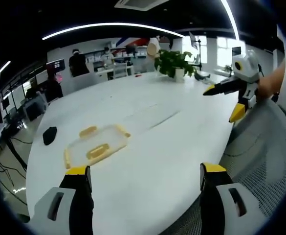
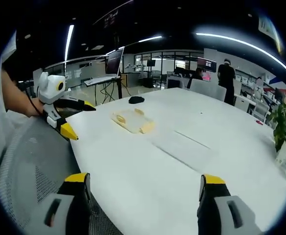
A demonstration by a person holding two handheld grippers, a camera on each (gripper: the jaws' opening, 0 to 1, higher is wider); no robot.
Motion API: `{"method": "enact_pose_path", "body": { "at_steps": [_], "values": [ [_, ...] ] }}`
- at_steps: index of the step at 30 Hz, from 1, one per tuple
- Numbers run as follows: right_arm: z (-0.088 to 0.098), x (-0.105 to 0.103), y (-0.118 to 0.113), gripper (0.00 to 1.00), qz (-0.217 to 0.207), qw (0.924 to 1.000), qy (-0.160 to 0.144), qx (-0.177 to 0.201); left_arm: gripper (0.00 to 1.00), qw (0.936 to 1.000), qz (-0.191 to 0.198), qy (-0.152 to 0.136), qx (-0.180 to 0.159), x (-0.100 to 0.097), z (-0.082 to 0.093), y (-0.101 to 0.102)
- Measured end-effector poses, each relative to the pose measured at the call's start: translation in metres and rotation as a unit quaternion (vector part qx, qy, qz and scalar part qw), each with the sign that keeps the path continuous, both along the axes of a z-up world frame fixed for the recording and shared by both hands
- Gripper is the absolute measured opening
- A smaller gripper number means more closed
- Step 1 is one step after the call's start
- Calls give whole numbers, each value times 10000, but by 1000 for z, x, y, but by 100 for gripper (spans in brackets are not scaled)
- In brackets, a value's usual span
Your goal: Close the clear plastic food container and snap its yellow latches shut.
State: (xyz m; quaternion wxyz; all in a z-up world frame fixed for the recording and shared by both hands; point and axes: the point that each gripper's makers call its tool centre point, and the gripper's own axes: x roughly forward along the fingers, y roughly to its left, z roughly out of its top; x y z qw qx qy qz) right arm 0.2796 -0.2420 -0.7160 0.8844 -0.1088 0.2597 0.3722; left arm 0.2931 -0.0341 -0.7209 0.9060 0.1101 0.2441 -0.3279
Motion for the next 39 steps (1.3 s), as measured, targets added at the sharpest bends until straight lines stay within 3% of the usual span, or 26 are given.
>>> {"method": "enact_pose_path", "body": {
  "at_steps": [14, 18, 27, 32, 34, 39],
  "values": [
    [-5, 2, -10, 92, -207, 9997, 55, -84, 88, 9999, -56, 92, 33, -4, -5, -3],
    [-5, 3, -10, 92, -168, 9997, 29, -147, 88, 9999, 109, 109, -53, -1, -3, 1],
    [-4, 4, -10, 92, -174, 9996, 17, -203, 87, 9999, -133, 87, 12, -3, -1, -6],
    [-4, 3, -5, 91, -15, 9997, -7, -246, 87, 9999, -136, 41, 45, -2, 1, -5],
    [-5, 1, -1, 91, 124, 9995, 4, -298, 83, 9998, -33, -117, 131, 2, 5, 1],
    [-3, 4, 0, 90, 158, 9996, -15, -254, 84, 10000, -30, 10, 85, 2, 1, 1]
  ]
}}
